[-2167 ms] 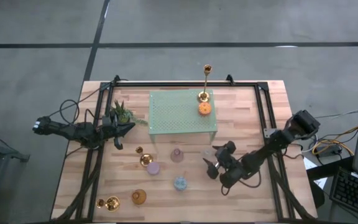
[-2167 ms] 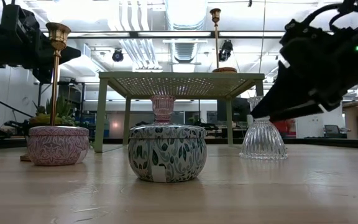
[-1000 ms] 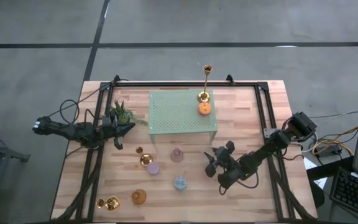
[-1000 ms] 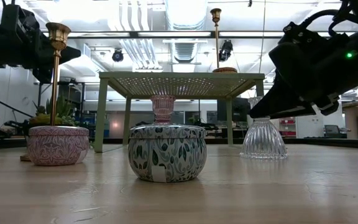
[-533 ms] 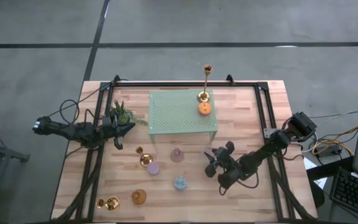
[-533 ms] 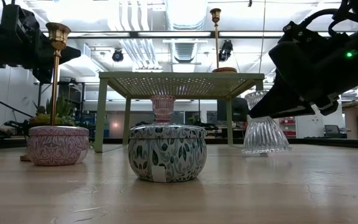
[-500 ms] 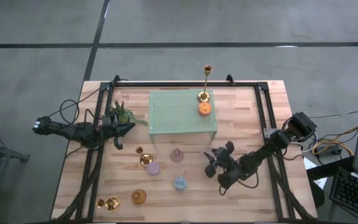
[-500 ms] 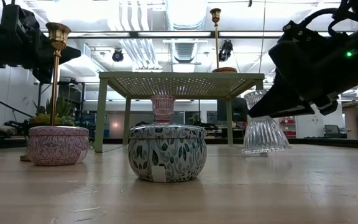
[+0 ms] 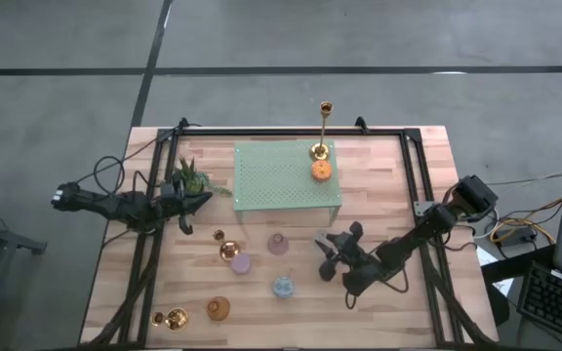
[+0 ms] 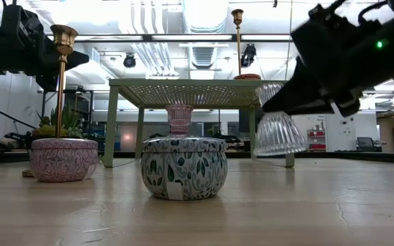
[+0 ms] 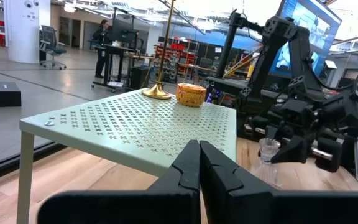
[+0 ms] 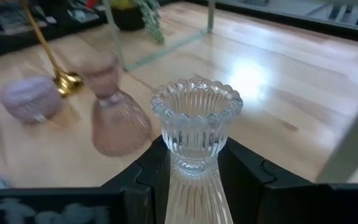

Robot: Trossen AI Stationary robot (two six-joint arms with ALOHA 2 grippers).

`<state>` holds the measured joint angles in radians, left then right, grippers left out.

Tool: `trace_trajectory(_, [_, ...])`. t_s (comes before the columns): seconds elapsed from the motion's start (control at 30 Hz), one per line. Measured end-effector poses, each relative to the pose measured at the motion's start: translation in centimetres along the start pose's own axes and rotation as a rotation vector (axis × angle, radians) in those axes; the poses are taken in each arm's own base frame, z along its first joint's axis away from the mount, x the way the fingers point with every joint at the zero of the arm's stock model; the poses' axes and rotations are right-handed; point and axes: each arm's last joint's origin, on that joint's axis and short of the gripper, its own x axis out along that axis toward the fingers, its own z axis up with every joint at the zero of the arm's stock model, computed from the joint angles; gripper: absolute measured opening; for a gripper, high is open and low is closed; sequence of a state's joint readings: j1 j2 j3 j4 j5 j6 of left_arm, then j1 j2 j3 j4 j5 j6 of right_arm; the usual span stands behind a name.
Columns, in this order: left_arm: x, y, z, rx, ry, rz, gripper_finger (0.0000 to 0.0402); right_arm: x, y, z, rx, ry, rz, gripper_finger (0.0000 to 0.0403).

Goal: Pick & Place candle stick holders
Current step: Put the glass candle holder on the shelf

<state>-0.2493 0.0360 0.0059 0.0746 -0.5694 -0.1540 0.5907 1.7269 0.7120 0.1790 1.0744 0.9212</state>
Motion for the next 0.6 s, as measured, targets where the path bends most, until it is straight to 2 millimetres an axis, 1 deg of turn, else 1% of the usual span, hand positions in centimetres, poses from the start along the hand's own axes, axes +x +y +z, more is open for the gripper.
trace_trajectory(0.1, [0.0, 0.0, 0.0, 0.000, 0.000, 0.000, 0.0003, -0.3, 0.4, 0.9, 0.010, -0.025, 0.030, 0.0110])
trace_trajectory(0.2, [0.0, 0.0, 0.0, 0.000, 0.000, 0.000, 0.0003, -0.7, 0.8, 2.2, -0.003, -0.053, 0.056, 0.0109])
trace_trajectory(0.4, [0.0, 0.0, 0.0, 0.000, 0.000, 0.000, 0.0003, -1.7, 1.9, 5.5, -0.045, -0.107, 0.087, 0.0107])
trace_trajectory(0.6, [0.0, 0.0, 0.0, 0.000, 0.001, -0.001, 0.0003, -2.9, 2.5, 9.0, -0.128, -0.201, 0.029, 0.0107])
